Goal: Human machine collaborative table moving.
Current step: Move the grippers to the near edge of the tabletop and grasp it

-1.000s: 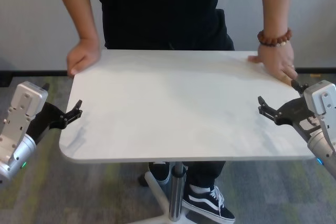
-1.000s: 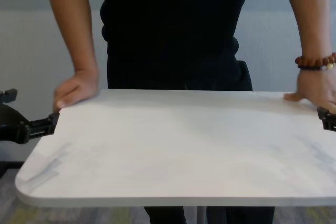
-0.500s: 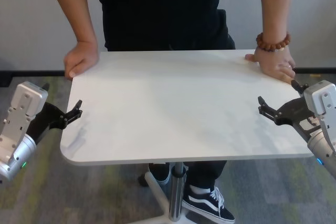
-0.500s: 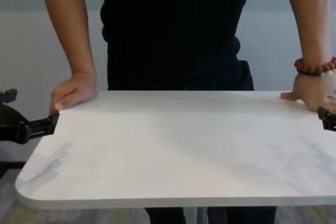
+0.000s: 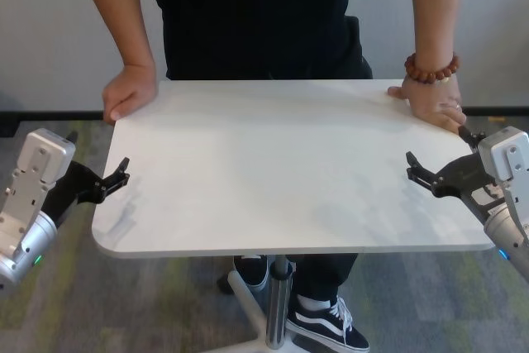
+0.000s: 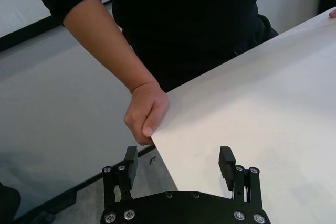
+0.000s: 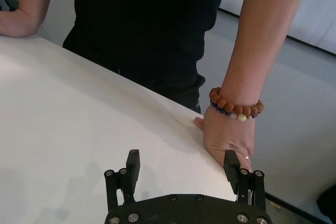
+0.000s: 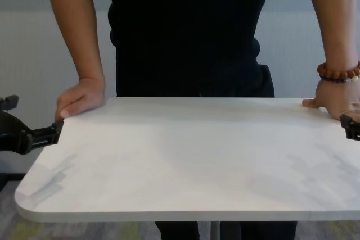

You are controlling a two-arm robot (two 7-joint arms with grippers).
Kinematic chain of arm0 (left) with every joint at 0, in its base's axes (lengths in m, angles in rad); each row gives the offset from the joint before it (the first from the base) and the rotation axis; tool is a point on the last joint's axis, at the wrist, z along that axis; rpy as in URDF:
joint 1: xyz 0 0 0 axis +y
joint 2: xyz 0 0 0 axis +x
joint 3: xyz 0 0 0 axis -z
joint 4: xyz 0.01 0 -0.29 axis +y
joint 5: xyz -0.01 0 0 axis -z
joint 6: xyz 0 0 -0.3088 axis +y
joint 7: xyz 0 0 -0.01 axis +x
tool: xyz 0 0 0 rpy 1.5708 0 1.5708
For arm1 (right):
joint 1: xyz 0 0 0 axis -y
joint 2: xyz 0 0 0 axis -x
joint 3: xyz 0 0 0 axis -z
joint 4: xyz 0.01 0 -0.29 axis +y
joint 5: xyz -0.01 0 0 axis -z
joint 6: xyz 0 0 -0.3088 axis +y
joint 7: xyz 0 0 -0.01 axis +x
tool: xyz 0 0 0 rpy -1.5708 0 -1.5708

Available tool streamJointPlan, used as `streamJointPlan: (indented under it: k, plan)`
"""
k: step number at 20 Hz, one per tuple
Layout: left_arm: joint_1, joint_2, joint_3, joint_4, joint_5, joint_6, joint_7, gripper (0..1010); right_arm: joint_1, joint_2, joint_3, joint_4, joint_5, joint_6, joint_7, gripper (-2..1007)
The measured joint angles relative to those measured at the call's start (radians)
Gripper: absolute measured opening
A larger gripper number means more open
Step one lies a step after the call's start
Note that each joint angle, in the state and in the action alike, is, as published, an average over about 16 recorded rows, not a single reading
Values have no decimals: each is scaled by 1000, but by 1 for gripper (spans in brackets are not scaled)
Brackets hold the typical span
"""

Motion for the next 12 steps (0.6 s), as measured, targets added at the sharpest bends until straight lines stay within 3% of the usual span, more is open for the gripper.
streamJointPlan:
  k: [12]
  plan:
    - [0, 0, 0, 0, 0, 0, 0, 1002, 0, 0, 0, 0, 0, 0, 0, 1001]
